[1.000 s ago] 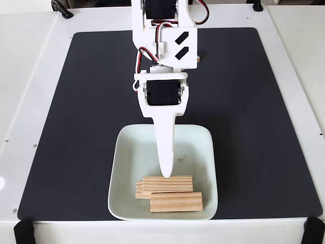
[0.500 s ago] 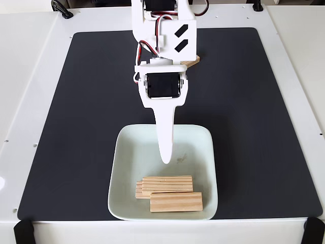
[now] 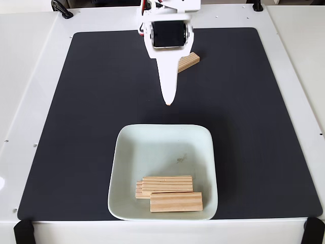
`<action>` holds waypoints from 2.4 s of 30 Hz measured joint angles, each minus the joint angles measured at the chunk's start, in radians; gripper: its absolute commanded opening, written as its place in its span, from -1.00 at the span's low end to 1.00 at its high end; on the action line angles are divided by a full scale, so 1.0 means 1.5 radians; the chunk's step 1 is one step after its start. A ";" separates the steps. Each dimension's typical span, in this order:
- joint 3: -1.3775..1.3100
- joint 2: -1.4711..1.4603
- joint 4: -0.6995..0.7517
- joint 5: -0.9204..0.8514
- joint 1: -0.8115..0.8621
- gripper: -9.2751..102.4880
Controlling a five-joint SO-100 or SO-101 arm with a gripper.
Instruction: Pick up the wooden block and place them on the plate.
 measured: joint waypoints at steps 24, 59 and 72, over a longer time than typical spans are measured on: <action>0.610 0.456 0.022 -0.182 -0.103 -0.84; 0.804 0.594 0.071 -0.362 -0.053 -0.40; 0.807 0.558 0.071 -0.362 -0.093 -0.40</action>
